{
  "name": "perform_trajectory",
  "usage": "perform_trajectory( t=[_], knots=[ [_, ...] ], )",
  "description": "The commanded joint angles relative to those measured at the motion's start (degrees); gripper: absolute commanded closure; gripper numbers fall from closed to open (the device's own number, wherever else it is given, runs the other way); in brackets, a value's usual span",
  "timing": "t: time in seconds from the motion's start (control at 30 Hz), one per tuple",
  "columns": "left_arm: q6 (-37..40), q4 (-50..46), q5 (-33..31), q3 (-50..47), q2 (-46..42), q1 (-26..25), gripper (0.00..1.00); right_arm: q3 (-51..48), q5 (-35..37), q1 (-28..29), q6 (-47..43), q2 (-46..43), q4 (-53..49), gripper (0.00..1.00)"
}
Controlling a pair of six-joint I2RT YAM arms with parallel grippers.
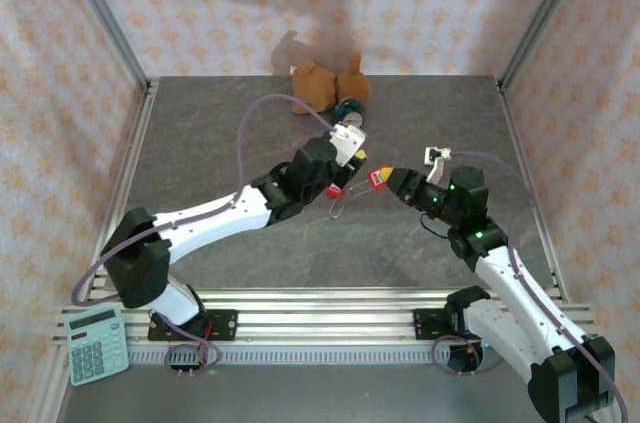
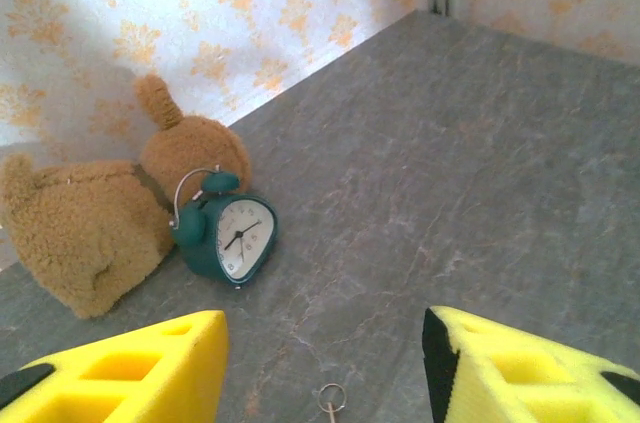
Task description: Unlock with the key
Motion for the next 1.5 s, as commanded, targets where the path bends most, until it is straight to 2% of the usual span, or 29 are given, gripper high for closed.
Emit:
perform_trajectory(
  t=[0.0,0.23,0.8,0.93,1.03,1.1,1.23,1.47],
  knots=[
    [1.62,-1.50,-2.25,1.94,1.38,0.27,0.43,-0.29,-1.15,0.29,0.05,-1.37,1.08,0.86],
    [1.00,-2.11,-0.50,-0.88,0.95,0.27,0.43,-0.01,-0.78,0.35,0.27,-1.39,1.04,0.86],
    [-5.85,-0.30,11.24,-5.86,1.14,-0.02,0.44,0.52,-0.47,0.34,1.59,-1.28,2.33,0.87],
    [-4.52,1.55,5.28,-9.14,-1.37,-0.05,0.44,0.44,-0.30,0.38,1.09,-1.39,1.47,0.87],
    [-1.68,1.48,-3.96,-10.30,-3.89,-0.05,0.35,0.52,-0.03,0.35,0.63,-1.55,0.76,0.87],
    [1.15,0.81,-5.61,-10.33,-6.23,-0.09,0.29,0.43,0.36,0.36,0.42,-1.55,0.47,0.87],
    [3.84,-7.72,-0.38,-5.63,-9.23,-1.10,0.25,0.43,0.91,0.35,0.03,-1.23,0.25,0.87],
    [7.35,-12.71,12.02,-2.55,-11.05,-4.17,0.24,0.77,0.68,0.41,-0.22,-1.11,-0.42,0.87]
  ],
)
